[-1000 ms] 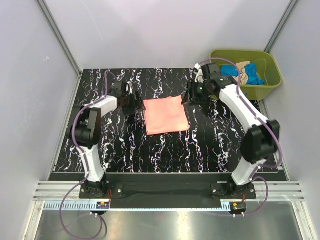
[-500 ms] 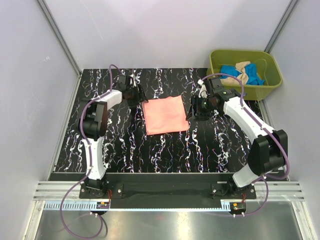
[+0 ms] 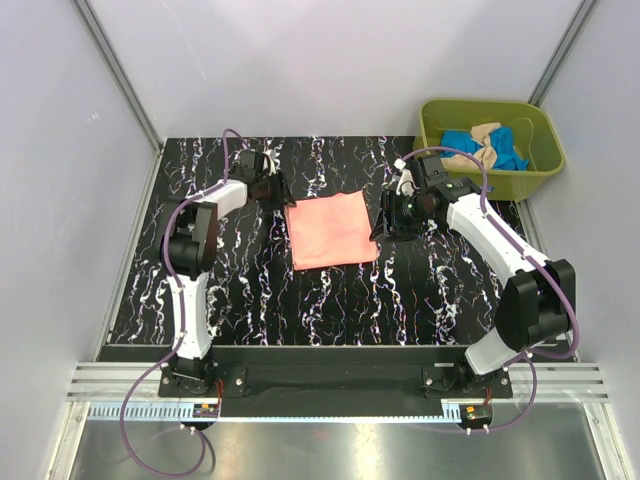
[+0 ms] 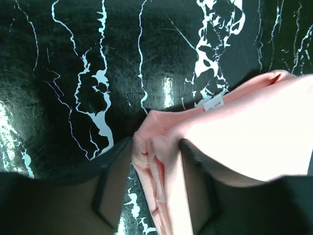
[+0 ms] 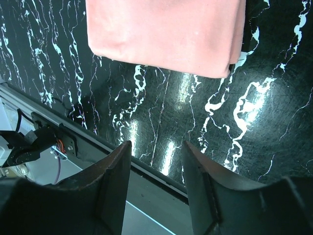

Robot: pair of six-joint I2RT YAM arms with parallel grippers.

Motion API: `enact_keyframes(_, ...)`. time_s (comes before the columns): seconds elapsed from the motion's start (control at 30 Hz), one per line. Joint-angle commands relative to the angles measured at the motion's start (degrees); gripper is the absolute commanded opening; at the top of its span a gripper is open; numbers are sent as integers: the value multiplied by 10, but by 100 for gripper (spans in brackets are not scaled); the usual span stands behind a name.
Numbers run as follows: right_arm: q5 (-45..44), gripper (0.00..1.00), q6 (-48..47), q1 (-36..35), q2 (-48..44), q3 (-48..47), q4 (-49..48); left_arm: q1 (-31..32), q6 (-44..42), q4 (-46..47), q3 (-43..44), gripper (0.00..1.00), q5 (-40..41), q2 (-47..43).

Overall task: Fold and stack the t-shirts
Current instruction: Neatly place the folded tshirt to the corner

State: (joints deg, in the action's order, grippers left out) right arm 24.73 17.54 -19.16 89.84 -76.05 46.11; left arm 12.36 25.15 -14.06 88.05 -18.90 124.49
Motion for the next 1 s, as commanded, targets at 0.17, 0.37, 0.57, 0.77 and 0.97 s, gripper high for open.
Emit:
enact_keyframes(0.17,14,53,-5,3,-6,-20,-19,-11,28,-28,-54,0,16,-13)
enact_keyframes(0.37,22,53,-6,1,-1,-31,-10,-37,89,-68,-190,0,182,-176)
enact_keyframes(0.57,36,52,-1,-4,1,-35,-5,-72,120,-125,-309,0,272,-313)
enact_keyframes(0.77,47,52,11,-25,-3,-33,-5,-123,176,-225,-409,0,317,-441)
enact_keyframes(0.97,50,52,12,-49,2,-37,3,-228,172,-295,-453,0,352,-518)
